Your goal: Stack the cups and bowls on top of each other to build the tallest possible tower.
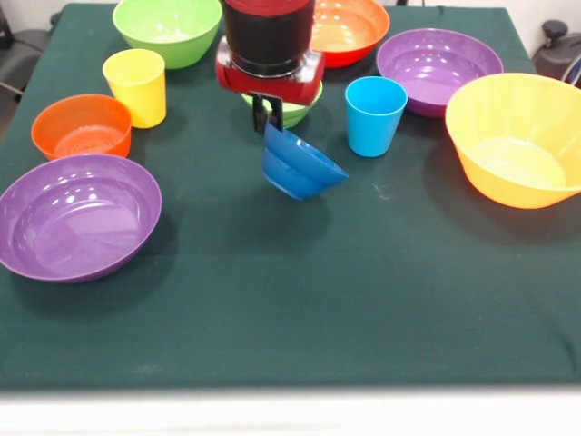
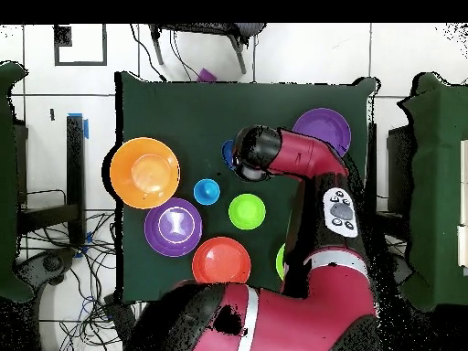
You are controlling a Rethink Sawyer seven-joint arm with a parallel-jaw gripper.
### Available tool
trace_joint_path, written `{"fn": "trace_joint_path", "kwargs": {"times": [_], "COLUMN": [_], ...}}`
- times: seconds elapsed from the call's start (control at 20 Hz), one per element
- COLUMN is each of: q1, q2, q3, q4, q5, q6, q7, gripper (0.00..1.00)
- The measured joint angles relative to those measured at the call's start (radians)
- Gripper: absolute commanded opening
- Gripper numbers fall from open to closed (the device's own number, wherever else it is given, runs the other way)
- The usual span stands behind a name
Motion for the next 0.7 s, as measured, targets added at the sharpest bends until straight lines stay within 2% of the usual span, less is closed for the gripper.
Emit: {"fn": "trace_joint_path", "kwargs": {"times": [0.7], "q1": [-0.081], "q2": [-0.096], "q3": [-0.001], "q4": [0.079], "q5": [-0.003], "q6": [0.010], "q7": [0.000], "gripper": [0.00]}}
